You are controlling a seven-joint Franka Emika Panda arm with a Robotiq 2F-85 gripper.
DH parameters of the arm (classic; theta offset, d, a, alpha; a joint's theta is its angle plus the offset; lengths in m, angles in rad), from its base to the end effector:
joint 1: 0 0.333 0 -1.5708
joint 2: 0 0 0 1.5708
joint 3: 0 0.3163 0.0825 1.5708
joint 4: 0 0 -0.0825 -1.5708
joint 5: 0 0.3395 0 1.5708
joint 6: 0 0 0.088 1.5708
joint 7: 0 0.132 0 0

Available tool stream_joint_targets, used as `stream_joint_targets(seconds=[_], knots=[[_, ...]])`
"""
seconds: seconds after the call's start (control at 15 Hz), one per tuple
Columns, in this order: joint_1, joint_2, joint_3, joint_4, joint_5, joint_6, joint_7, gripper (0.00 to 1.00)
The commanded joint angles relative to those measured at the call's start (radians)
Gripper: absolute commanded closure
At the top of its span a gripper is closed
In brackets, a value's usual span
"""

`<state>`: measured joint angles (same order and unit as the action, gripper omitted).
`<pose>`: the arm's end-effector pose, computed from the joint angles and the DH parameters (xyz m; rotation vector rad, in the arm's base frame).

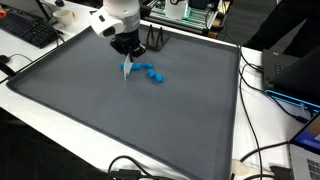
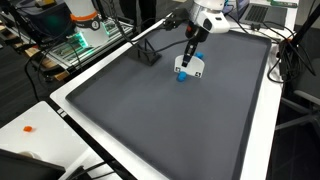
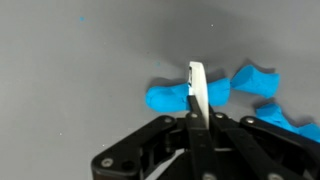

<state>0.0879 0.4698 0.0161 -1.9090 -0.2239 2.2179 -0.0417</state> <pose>0.5757 0.0481 0.2457 2.9360 0.4351 -0.2303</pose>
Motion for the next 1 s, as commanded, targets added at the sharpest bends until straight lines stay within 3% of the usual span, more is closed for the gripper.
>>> stream_joint_targets(seconds=[0.0, 0.93], knots=[[-0.007, 0.028, -0.01, -0.024, -0.017, 0.035, -0.005, 0.99], [-0.032, -0.108, -0.002, -0.208, 0.037, 0.106, 0.025, 0.99]])
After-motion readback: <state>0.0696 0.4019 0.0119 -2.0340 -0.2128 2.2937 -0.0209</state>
